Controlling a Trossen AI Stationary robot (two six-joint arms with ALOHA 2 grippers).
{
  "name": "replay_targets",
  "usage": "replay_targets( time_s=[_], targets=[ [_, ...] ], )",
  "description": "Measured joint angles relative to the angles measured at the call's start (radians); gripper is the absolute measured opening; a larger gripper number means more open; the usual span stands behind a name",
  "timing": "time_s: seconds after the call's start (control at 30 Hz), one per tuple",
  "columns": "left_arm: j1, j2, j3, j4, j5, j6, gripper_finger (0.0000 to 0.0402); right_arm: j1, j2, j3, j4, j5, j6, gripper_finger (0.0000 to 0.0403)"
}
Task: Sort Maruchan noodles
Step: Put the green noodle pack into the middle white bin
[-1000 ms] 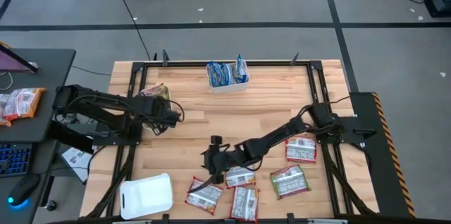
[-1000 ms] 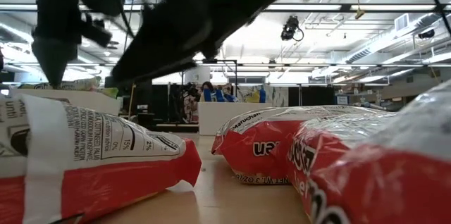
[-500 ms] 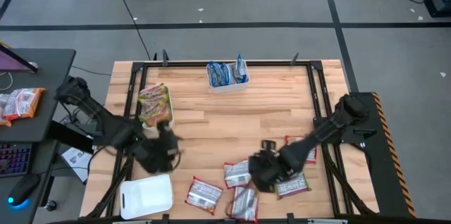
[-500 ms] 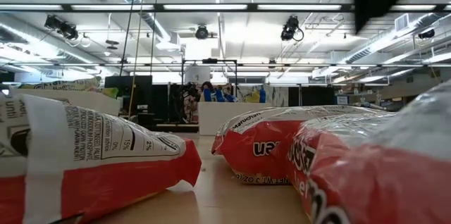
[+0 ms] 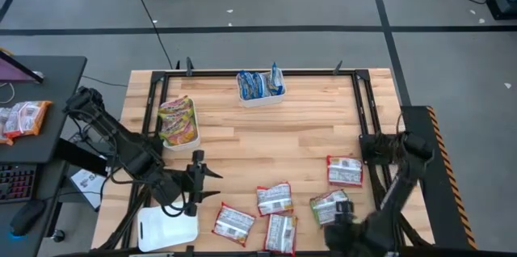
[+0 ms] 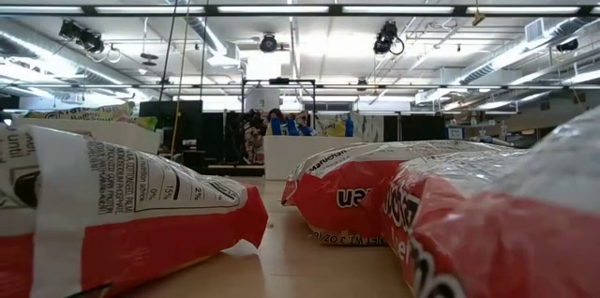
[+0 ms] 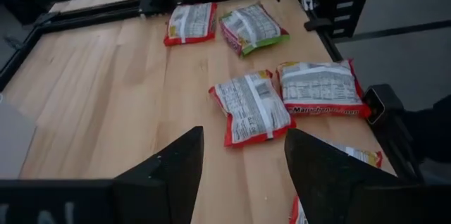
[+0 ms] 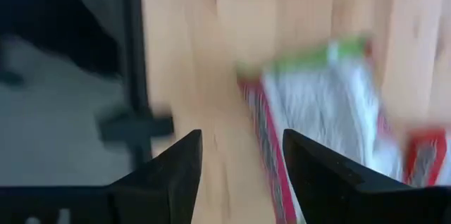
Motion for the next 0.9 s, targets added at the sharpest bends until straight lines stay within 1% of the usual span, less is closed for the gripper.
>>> replay_targets(
  time_s=[0.07, 0.17, 0.27, 0.37, 0.5, 0.57, 0.63, 0.67, 0.7, 0.77, 0.8, 0.9],
  targets=[
    [0.000, 0.000, 0.000, 0.000, 0.000, -0.028, 0.0203, 0.038, 0.048, 0.000, -0.030, -0.032, 0.009, 0.0200],
    [-0.007, 0.000, 0.000, -0.006, 0.025, -0.079, 0.0203, 0.056, 0.113, -0.001, -0.053, -0.054, -0.014, 0.0201],
    [-0.019, 0.000, 0.000, -0.005, 0.034, -0.124, 0.0203, 0.047, 0.168, -0.001, -0.100, -0.044, -0.024, 0.0203],
    [-0.030, 0.000, 0.000, -0.004, 0.034, -0.159, 0.0203, 0.032, 0.215, -0.001, -0.166, -0.022, 0.020, 0.0201],
    [-0.040, 0.029, 0.000, 0.033, -0.013, -0.207, 0.0203, 0.009, 0.262, 0.003, -0.190, 0.007, 0.046, 0.0186],
    [-0.040, 0.068, 0.000, 0.086, -0.019, -0.201, 0.0203, 0.001, 0.273, 0.005, -0.186, 0.024, 0.043, 0.0166],
    [-0.033, 0.121, 0.000, 0.177, -0.022, -0.161, 0.0203, -0.007, 0.273, 0.004, -0.176, 0.047, 0.050, 0.0133],
    [-0.028, 0.152, 0.000, 0.225, -0.022, -0.135, 0.0203, -0.011, 0.266, 0.001, -0.169, 0.079, 0.062, 0.0111],
    [-0.022, 0.184, 0.000, 0.266, -0.021, -0.105, 0.0203, -0.016, 0.263, -0.002, -0.168, 0.148, 0.071, 0.0087],
    [-0.005, 0.243, 0.000, 0.355, -0.021, -0.031, 0.0203, -0.040, 0.245, -0.003, -0.166, 0.231, 0.090, 0.0031],
    [0.008, 0.270, 0.000, 0.403, -0.023, 0.005, 0.0203, -0.048, 0.225, -0.003, -0.175, 0.267, 0.097, 0.0016],
    [0.046, 0.352, 0.000, 0.518, -0.030, 0.111, 0.0203, -0.062, 0.179, 0.000, -0.162, 0.280, 0.101, 0.0010]
  ],
)
